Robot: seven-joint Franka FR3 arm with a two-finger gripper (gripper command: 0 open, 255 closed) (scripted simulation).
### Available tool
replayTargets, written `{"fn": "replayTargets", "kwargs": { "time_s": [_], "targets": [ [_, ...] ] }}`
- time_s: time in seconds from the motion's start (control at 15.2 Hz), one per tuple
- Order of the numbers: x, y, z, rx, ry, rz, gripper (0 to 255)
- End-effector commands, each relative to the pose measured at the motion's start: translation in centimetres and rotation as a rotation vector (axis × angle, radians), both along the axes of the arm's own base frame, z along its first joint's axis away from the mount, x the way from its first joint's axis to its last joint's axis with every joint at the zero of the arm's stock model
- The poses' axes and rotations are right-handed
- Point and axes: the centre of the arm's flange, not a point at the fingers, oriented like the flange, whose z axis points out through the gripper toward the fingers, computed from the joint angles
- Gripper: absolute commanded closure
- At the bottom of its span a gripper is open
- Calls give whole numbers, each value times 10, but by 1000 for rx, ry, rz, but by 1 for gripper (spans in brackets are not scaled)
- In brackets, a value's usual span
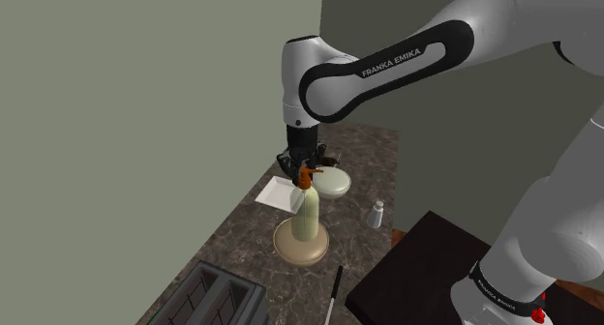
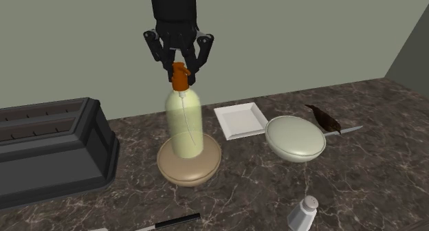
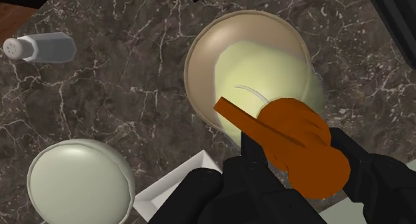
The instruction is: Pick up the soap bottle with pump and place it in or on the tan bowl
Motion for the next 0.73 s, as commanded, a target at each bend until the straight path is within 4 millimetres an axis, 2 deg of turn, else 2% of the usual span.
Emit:
{"fn": "replayTargets", "kwargs": {
  "time_s": [0.0,0.46,0.53,0.66],
  "targets": [
    [0,0,-9,0,-1,0,255],
    [0,0,-9,0,-1,0,255],
    [0,0,-9,0,-1,0,0],
    [0,0,-9,0,-1,0,0]
  ]
}}
